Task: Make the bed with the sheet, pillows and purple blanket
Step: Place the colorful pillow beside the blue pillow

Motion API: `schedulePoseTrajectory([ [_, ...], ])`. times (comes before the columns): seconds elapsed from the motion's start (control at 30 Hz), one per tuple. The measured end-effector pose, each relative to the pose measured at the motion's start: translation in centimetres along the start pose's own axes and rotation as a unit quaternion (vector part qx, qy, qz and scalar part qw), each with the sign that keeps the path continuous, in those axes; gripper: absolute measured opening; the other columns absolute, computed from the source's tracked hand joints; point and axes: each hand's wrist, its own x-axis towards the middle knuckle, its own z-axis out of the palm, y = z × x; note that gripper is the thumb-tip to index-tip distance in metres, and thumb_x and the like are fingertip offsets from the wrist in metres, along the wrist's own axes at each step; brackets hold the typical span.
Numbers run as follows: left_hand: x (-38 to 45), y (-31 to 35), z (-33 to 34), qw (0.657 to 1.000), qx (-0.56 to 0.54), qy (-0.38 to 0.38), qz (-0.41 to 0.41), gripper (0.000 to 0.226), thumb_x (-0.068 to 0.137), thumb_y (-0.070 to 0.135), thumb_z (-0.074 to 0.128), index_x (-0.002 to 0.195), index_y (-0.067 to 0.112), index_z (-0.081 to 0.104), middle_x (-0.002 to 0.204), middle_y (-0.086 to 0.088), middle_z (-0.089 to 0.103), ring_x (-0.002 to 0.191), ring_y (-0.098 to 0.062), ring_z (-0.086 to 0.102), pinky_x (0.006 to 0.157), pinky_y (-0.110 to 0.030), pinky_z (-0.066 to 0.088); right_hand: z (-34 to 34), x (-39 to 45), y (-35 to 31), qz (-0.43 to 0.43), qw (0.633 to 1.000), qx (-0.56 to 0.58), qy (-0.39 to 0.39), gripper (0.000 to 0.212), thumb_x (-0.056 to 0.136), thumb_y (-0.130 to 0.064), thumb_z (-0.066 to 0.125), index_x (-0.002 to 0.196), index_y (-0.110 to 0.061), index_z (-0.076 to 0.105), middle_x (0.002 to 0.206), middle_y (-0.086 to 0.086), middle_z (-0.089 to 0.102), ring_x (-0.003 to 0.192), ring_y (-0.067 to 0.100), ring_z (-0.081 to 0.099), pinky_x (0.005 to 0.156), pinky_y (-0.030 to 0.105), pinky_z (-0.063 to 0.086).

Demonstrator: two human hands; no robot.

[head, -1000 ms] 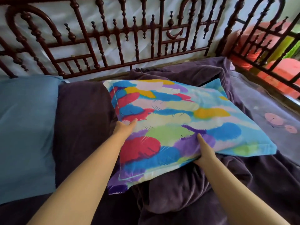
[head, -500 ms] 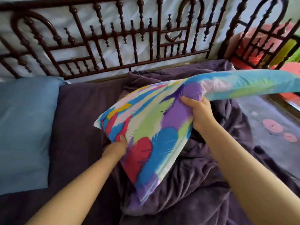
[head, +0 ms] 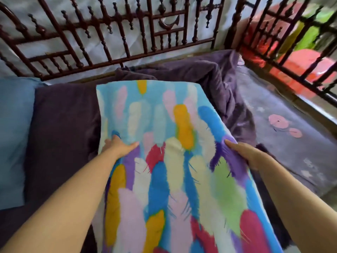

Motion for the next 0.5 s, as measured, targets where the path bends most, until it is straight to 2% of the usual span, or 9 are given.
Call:
schedulePoseTrajectory([
  [0.07, -0.6, -0.7, 1.6, 0.999, -0.04, 0.021, 0.01, 0.099, 0.08, 0.062, 0.055, 0.151, 0.014, 0.004, 0.157, -0.014, 0.019, 0.142, -0.034, 0.028, 0.116, -0.037, 0.026, 0.3, 1.1, 1.2, -0.016, 0.998, -0.052, 0.043, 0.047, 0.091, -0.045, 0.046, 0.085, -0.002, 0.064, 0.073, 0.012, 0.065, 0.061, 0.021, 0.056, 0.062, 0.022, 0.05],
  [0.13, -1.2, -1.6, 2.2, 0.99, -0.14, 0.009, 0.014, 0.098, 0.079, 0.057, 0.06, 0.151, 0.021, 0.005, 0.157, -0.005, 0.024, 0.14, -0.031, 0.033, 0.116, -0.037, 0.029, 0.9, 1.6, 1.1, -0.026, 0.991, -0.096, 0.086, 0.055, 0.089, -0.052, 0.046, 0.094, 0.0, 0.062, 0.094, 0.017, 0.064, 0.078, 0.028, 0.058, 0.078, 0.027, 0.045],
  [0.2, -1.7, -2.6, 2.6, 0.974, -0.223, 0.024, -0.026, 0.094, 0.078, 0.053, 0.065, 0.149, 0.013, 0.018, 0.151, -0.009, 0.036, 0.135, -0.031, 0.041, 0.111, -0.037, 0.034, 1.4, 1.9, 0.4, -0.032, 0.987, -0.102, 0.118, 0.067, 0.083, -0.057, 0.051, 0.11, 0.005, 0.059, 0.107, 0.018, 0.063, 0.099, 0.033, 0.06, 0.09, 0.034, 0.043],
  [0.27, -2.9, -3.3, 2.9, 0.962, -0.258, 0.031, -0.08, 0.083, 0.079, 0.052, 0.065, 0.14, 0.002, 0.037, 0.143, -0.016, 0.045, 0.129, -0.032, 0.047, 0.105, -0.036, 0.038, 2.0, 1.9, -0.4, -0.035, 0.985, -0.106, 0.135, 0.073, 0.079, -0.057, 0.057, 0.117, 0.005, 0.056, 0.111, 0.018, 0.061, 0.109, 0.035, 0.058, 0.096, 0.037, 0.042],
  [0.37, -4.6, -4.0, 2.5, 0.951, -0.292, 0.046, -0.096, 0.076, 0.079, 0.053, 0.063, 0.131, 0.0, 0.049, 0.135, -0.018, 0.052, 0.121, -0.033, 0.053, 0.099, -0.036, 0.043, 2.9, 1.0, -1.6, -0.059, 0.983, -0.088, 0.153, 0.069, 0.076, -0.053, 0.063, 0.115, 0.004, 0.059, 0.11, 0.019, 0.063, 0.102, 0.032, 0.06, 0.099, 0.041, 0.046],
  [0.5, -7.1, -4.6, 0.5, 0.934, -0.338, 0.085, -0.076, 0.073, 0.08, 0.051, 0.063, 0.128, -0.002, 0.049, 0.131, -0.02, 0.055, 0.119, -0.034, 0.054, 0.097, -0.036, 0.044, 3.6, -2.8, -3.7, -0.15, 0.96, -0.077, 0.223, 0.046, 0.086, -0.04, 0.053, 0.103, 0.002, 0.063, 0.092, 0.017, 0.059, 0.094, 0.035, 0.057, 0.089, 0.042, 0.044],
])
